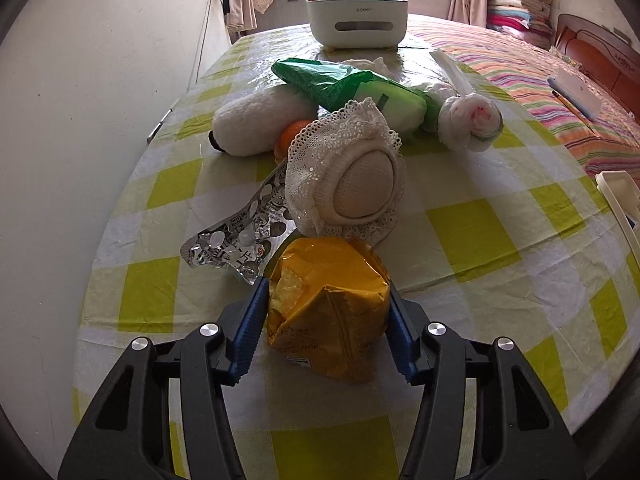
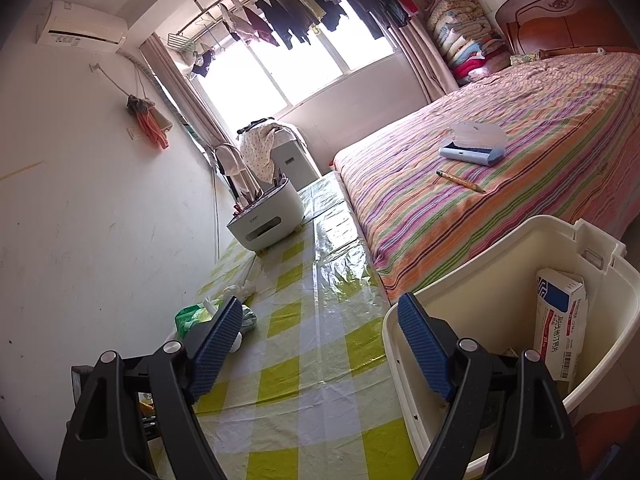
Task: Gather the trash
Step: 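Grasp the yellow snack bag with left tool while right tool grasps white plastic bag, then drop white plastic bag into basket with right tool while left tool holds snack bag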
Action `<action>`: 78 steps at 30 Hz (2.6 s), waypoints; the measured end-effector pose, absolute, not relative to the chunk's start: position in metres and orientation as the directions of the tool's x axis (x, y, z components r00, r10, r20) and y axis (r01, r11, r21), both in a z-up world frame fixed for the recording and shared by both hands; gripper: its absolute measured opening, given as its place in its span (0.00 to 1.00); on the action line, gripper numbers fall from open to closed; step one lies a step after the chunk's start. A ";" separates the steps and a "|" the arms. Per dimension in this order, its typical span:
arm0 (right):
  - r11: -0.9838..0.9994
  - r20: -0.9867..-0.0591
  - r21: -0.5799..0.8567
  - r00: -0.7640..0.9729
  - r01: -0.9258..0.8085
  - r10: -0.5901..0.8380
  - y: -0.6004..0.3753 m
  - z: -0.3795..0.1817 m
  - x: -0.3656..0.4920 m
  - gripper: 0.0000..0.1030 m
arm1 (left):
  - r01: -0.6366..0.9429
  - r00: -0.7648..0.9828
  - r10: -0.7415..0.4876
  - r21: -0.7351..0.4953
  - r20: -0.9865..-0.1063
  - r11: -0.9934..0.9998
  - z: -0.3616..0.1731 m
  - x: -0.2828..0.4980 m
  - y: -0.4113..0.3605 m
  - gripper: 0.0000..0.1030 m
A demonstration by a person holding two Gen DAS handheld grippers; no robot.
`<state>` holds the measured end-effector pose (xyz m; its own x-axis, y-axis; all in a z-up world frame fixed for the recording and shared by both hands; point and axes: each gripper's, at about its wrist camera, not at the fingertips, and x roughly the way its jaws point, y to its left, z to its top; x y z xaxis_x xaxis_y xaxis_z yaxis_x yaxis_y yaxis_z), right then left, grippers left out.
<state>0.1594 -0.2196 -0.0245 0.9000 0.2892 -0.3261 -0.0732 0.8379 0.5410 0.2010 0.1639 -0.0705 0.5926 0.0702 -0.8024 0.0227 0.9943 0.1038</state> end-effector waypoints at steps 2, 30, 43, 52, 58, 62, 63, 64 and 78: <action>0.837 -0.328 0.542 0.898 -0.077 0.295 -0.218 -0.025 0.161 0.76 | 0.017 0.603 0.076 0.108 -0.794 0.994 -0.069 0.200 0.165 0.48; 0.871 -0.570 0.191 0.671 -0.453 0.474 -0.057 -0.022 0.244 0.75 | 0.029 0.748 -0.069 -0.072 -0.660 0.997 -0.027 0.163 0.190 0.42; 0.833 -0.702 0.043 0.577 -0.552 0.418 0.011 -0.047 0.322 0.75 | 0.036 0.761 -0.101 -0.113 -0.641 0.993 -0.021 0.159 0.198 0.42; 0.850 -0.740 0.097 0.534 -0.517 0.409 0.004 -0.065 0.340 0.40 | 0.056 0.759 -0.113 -0.108 -0.641 0.993 -0.021 0.160 0.191 0.42; 0.843 -0.723 0.152 0.524 -0.515 0.450 -0.004 -0.065 0.335 0.35 | 0.068 0.769 -0.119 -0.105 -0.628 0.992 -0.017 0.158 0.185 0.42; 0.849 -0.707 0.184 0.533 -0.496 0.465 -0.014 -0.060 0.326 0.34 | 0.085 0.784 -0.136 -0.112 -0.606 0.990 -0.010 0.157 0.178 0.42; 0.850 -0.704 0.193 0.534 -0.490 0.468 -0.017 -0.059 0.323 0.34 | 0.091 0.790 -0.140 -0.112 -0.597 0.990 -0.008 0.156 0.175 0.42; 0.850 -0.699 0.199 0.537 -0.487 0.472 -0.020 -0.057 0.320 0.34 | 0.098 0.795 -0.146 -0.113 -0.589 0.989 -0.006 0.156 0.173 0.42; 0.882 -0.608 0.219 0.649 -0.417 0.457 -0.071 -0.035 0.261 0.34 | 0.178 0.827 -0.225 -0.141 -0.515 0.974 0.012 0.154 0.126 0.42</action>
